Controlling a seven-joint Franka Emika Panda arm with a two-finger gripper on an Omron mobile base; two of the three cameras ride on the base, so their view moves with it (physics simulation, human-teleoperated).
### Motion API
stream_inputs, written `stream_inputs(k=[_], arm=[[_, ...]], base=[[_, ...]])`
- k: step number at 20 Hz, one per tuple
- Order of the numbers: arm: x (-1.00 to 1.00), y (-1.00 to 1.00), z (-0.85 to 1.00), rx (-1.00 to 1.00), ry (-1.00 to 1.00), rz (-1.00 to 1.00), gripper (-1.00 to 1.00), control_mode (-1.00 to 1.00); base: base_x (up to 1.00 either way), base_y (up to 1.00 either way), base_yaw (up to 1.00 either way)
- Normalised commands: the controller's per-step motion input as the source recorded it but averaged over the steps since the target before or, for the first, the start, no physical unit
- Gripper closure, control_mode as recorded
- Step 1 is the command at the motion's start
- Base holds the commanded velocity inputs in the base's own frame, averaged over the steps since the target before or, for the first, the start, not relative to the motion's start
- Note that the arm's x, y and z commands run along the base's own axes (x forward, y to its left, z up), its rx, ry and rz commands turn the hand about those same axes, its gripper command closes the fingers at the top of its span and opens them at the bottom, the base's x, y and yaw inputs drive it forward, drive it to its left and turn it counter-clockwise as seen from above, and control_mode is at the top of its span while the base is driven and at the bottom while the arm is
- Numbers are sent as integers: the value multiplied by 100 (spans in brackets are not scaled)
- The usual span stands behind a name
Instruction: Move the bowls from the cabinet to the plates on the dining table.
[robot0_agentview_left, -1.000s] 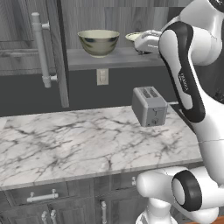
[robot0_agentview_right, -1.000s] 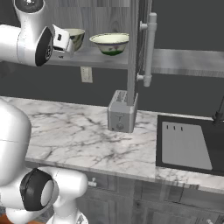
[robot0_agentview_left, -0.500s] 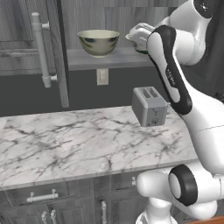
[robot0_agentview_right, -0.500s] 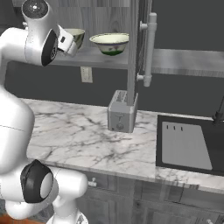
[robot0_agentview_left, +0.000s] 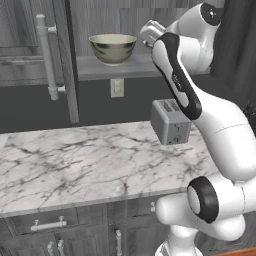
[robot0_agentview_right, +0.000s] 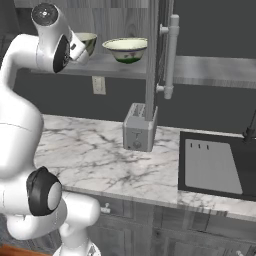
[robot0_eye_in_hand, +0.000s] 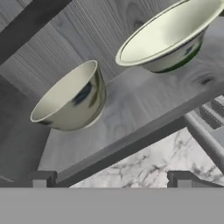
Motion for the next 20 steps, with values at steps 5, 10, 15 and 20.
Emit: stream_inputs(k=[5, 10, 15, 20], arm=[[61, 18, 4, 13, 0, -14, -100, -100], [56, 12, 2, 16, 3, -11, -100, -100], [56, 5, 0, 15, 11, -8, -100, -100], [50, 0, 0, 13, 14, -2, -100, -100]], base=[[0, 0, 0], [0, 0, 0], [0, 0, 0], [0, 0, 0]])
